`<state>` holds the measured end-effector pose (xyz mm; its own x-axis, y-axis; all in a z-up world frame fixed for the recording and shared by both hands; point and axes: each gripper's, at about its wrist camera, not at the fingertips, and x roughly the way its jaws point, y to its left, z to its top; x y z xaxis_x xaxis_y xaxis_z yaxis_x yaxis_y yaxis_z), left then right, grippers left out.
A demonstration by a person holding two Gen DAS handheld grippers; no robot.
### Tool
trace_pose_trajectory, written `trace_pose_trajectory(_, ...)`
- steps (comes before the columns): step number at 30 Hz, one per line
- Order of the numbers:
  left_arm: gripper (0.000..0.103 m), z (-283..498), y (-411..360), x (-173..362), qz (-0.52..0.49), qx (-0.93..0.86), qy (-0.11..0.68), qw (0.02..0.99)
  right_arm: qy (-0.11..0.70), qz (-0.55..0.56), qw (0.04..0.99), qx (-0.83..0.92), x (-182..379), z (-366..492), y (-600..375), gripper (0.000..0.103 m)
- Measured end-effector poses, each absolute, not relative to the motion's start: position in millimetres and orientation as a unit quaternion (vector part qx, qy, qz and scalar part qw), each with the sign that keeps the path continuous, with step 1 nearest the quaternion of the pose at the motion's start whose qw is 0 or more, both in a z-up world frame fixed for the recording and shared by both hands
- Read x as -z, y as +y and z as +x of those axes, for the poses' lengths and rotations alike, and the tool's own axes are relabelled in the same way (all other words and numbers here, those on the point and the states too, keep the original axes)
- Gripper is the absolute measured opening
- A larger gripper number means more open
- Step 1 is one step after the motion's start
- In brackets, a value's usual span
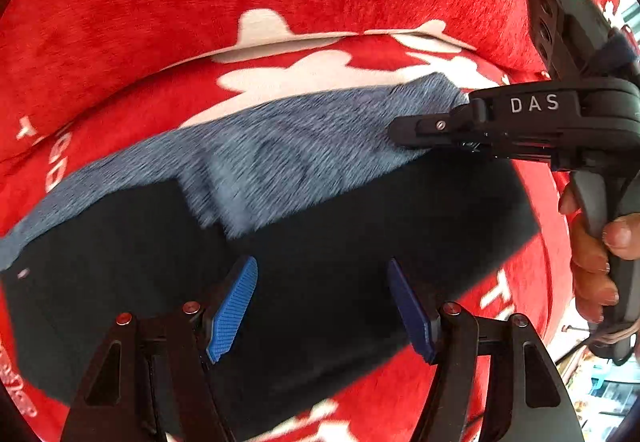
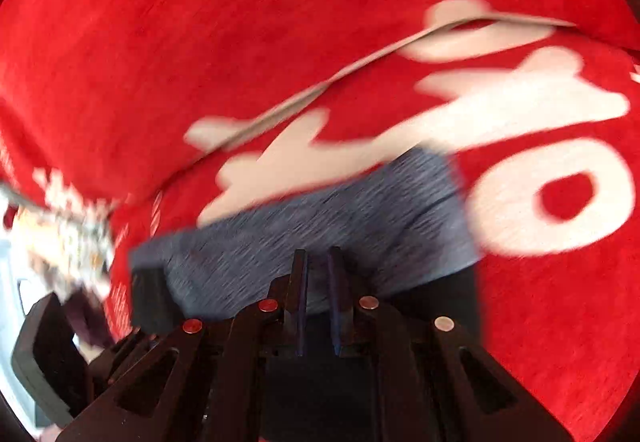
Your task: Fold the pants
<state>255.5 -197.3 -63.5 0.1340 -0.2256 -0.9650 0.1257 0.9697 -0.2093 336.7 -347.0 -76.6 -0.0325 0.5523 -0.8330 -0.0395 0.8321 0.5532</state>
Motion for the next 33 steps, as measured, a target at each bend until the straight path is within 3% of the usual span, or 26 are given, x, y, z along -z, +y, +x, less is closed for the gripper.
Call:
trace_pose_trajectory(3, 0.069, 241.2, -167.4, 53.6, -0.054, 0.079, 0.652, 0.752, 0.688, 0.168, 0.657, -0.261, 63.2, 321.5, -314.5, 0.014)
trace_pose_trajectory(5, 0.069, 230.2, -142.8, 48.0, -0.059, 0.044, 0.651, 0.755, 0.686, 0.131, 0.663, -0.27, 50.1, 310.6, -289.3, 0.048)
trace_pose_trajectory(6, 0.069, 226.5, -135.2, 47.3, -0.061, 0.032, 0.652, 0.755, 0.682, 0.118, 0.669, -0.271, 45.0, 305.6, -277.5, 0.075)
trace_pose_trajectory(7, 0.069, 221.3, -125.7, 45.8, -0.063, 0.021, 0.652, 0.755, 0.674, 0.107, 0.677, -0.275, 39.5, 302.5, -264.6, 0.077)
trace_pose_trajectory(10, 0.069, 207.3, -100.8, 44.2, -0.068, -0.002, 0.654, 0.753, 0.666, 0.043, 0.694, -0.27, 29.3, 293.5, -224.5, 0.075)
trace_pose_trajectory(12, 0.069, 200.7, -91.1, 46.3, -0.07, -0.01, 0.655, 0.753, 0.673, -0.037, 0.7, -0.236, 37.3, 290.9, -203.9, 0.059)
trace_pose_trajectory(13, 0.069, 198.3, -87.1, 46.6, -0.071, -0.013, 0.655, 0.753, 0.675, -0.062, 0.702, -0.221, 43.7, 291.1, -206.2, 0.022)
trace_pose_trajectory(14, 0.069, 194.7, -81.6, 44.6, -0.074, -0.017, 0.654, 0.753, 0.68, -0.062, 0.698, -0.216, 51.8, 290.2, -208.2, 0.008)
trace_pose_trajectory(18, 0.069, 180.0, -56.5, 38.9, -0.097, -0.03, 0.643, 0.759, 0.707, 0.035, 0.67, -0.225, 58.9, 289.5, -218.9, 0.001)
trace_pose_trajectory(21, 0.069, 174.8, -43.5, 47.6, -0.103, -0.046, 0.655, 0.747, 0.731, 0.031, 0.63, -0.259, 72.7, 271.2, -203.4, 0.001)
trace_pose_trajectory(25, 0.069, 161.3, -21.7, 42.0, -0.114, -0.065, 0.652, 0.746, 0.696, 0.048, 0.662, -0.275, 40.7, 263.0, -206.8, 0.004)
trace_pose_trajectory(27, 0.069, 155.5, -10.9, 43.1, -0.113, -0.073, 0.657, 0.742, 0.69, 0.035, 0.676, -0.257, 25.7, 263.8, -220.3, 0.022)
trace_pose_trajectory(28, 0.069, 152.7, -5.4, 44.4, -0.115, -0.077, 0.659, 0.739, 0.686, 0.014, 0.686, -0.242, 20.0, 263.4, -227.1, 0.048)
trace_pose_trajectory(29, 0.069, 150.9, -1.8, 45.6, -0.117, -0.081, 0.662, 0.736, 0.679, -0.012, 0.697, -0.23, 13.9, 262.6, -232.5, 0.068)
trace_pose_trajectory(33, 0.069, 142.6, 13.6, 51.0, -0.13, -0.102, 0.669, 0.725, 0.681, -0.095, 0.692, -0.22, 16.6, 252.8, -231.1, 0.067)
